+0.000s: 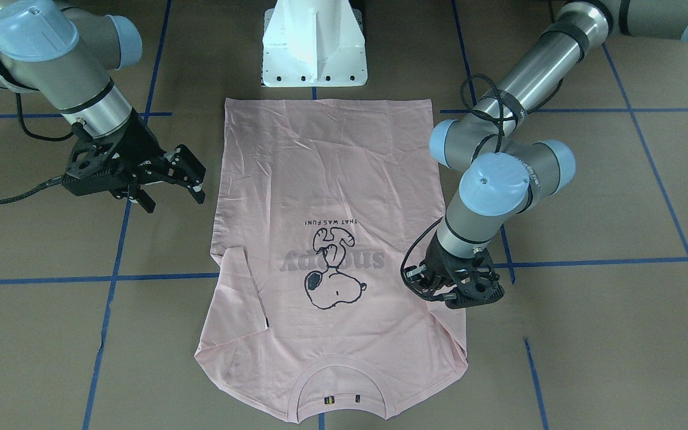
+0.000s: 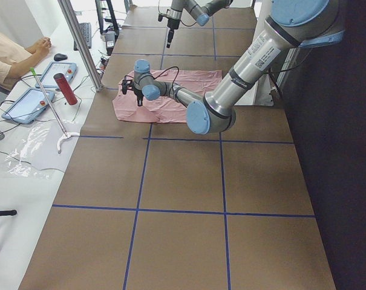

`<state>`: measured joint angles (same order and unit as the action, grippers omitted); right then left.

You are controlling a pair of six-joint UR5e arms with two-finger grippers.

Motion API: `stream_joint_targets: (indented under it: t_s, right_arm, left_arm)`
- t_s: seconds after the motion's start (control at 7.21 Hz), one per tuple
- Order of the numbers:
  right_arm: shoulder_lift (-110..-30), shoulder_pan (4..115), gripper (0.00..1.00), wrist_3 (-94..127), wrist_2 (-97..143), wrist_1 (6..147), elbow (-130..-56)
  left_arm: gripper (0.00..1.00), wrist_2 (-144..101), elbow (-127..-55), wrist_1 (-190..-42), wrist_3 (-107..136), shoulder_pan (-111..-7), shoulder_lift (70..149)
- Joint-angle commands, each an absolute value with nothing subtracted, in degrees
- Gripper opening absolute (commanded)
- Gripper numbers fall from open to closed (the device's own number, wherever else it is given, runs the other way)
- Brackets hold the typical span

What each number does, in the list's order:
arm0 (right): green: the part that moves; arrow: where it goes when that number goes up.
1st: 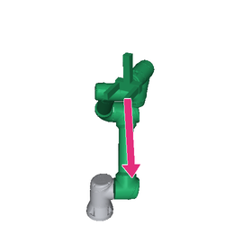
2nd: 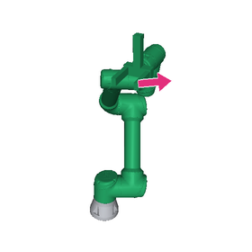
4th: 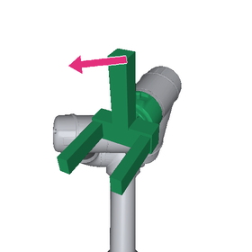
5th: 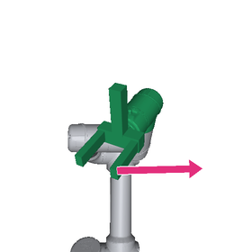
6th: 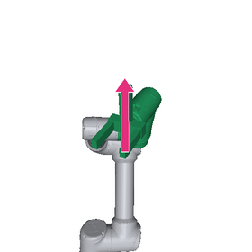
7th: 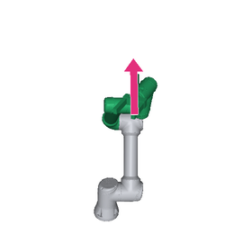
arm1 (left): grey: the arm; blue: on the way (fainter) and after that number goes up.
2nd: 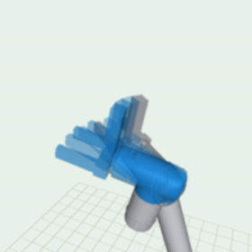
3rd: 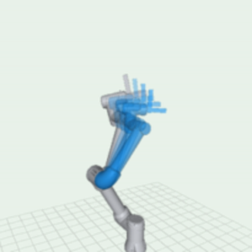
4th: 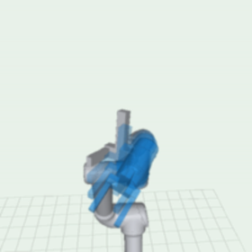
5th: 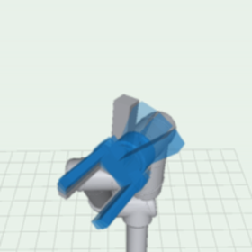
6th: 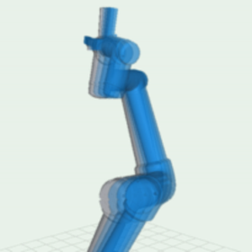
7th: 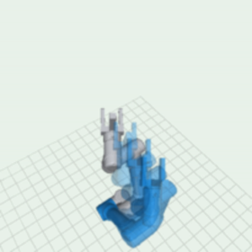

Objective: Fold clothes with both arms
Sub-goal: 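Fold the sleeve nearest the left gripper inward onto the shirt body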

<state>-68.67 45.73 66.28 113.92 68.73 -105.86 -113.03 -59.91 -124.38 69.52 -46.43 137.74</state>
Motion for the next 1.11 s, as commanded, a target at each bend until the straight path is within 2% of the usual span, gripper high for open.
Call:
stream_joint_targets:
  t_s: [0.0, 0.28, 0.42, 0.55, 0.97]
  right_arm:
    - [-68.6, 45.1, 1.0, 66.4, 112.9, 68.7, -105.8]
    - [-68.6, 44.6, 1.0, 66.3, 112.2, 68.6, -105.6]
    - [-68.6, 44.6, 1.0, 66.1, 112.2, 68.6, -105.6]
    - [-68.6, 44.6, 1.0, 65.7, 112.1, 68.7, -105.5]
    - [-68.4, 44.7, 1.0, 66.0, 112.1, 68.8, -105.5]
  left_arm:
    - [0.0, -110.8, -54.6, -130.6, 70.0, -46.2, 139.4]
    - [0.0, -110.3, -54.5, -131.2, 70.0, -45.7, 139.2]
    - [0.73, -110.4, -55.0, -132.3, 69.6, -45.9, 138.1]
    - [0.99, -110.5, -58.3, -133.1, 69.5, -46.1, 136.1]
    - [1.0, -110.2, -75.3, -134.6, 69.7, -48.1, 129.5]
